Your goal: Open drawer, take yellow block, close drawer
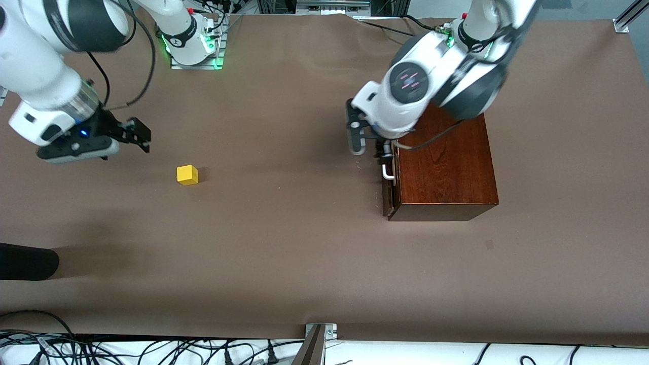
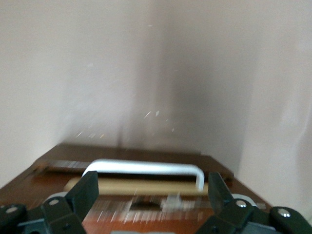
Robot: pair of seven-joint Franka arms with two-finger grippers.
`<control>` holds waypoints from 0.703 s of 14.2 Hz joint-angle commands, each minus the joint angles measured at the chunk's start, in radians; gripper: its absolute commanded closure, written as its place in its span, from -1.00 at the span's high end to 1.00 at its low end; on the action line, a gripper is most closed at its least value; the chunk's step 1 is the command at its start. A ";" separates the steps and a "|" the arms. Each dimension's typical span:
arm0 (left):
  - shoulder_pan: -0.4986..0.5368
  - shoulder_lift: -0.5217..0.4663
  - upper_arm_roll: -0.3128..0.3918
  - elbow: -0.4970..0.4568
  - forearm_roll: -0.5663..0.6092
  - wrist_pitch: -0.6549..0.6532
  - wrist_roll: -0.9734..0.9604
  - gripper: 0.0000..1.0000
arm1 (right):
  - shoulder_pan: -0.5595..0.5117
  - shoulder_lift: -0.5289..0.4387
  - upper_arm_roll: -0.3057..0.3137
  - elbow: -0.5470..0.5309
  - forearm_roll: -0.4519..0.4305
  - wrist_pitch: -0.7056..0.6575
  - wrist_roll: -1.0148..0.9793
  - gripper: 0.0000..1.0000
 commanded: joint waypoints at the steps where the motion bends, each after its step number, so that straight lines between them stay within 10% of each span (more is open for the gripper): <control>1: 0.059 -0.105 0.084 -0.023 -0.026 -0.066 0.005 1.00 | -0.007 0.000 0.012 0.049 0.013 -0.064 0.009 1.00; 10: 0.127 -0.232 0.387 -0.020 -0.033 -0.057 -0.206 1.00 | -0.007 -0.031 0.009 0.043 0.053 -0.155 0.023 1.00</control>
